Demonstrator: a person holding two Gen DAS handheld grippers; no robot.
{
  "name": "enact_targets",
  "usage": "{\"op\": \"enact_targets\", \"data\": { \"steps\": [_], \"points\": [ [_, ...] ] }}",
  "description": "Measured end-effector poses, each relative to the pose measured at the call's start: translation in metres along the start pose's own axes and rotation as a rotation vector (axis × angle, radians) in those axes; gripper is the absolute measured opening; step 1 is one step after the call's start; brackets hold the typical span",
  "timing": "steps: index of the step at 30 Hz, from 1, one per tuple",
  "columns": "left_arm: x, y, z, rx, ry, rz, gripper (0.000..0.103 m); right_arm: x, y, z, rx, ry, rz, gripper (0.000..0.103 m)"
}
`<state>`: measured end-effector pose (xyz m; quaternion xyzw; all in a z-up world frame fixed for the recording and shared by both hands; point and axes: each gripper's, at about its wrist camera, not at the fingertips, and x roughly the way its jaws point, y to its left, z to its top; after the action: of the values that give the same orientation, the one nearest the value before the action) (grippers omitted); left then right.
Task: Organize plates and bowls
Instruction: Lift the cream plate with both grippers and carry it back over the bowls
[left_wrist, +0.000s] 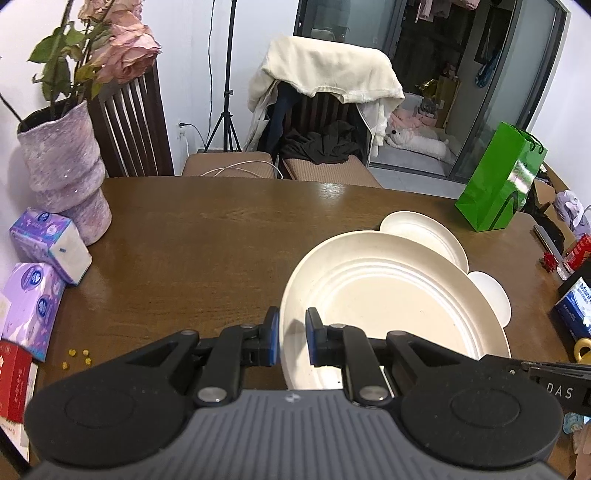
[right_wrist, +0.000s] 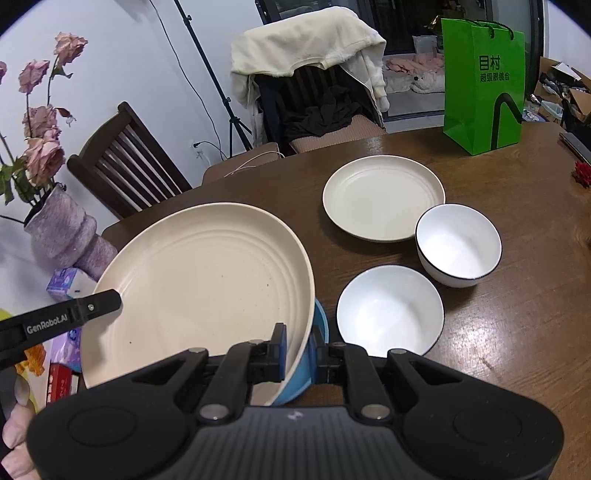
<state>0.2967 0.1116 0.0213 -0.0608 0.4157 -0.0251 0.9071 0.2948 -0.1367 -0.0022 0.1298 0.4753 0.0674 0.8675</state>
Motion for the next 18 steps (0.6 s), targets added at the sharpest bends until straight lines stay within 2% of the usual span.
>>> {"op": "enact_targets", "data": {
  "steps": [18],
  "points": [
    [-0.041, -0.008, -0.038, -0.019, -0.025, 0.014, 0.015, -0.035, -0.005, -0.043, -0.027, -0.01, 0.029, 0.012]
  ]
}}
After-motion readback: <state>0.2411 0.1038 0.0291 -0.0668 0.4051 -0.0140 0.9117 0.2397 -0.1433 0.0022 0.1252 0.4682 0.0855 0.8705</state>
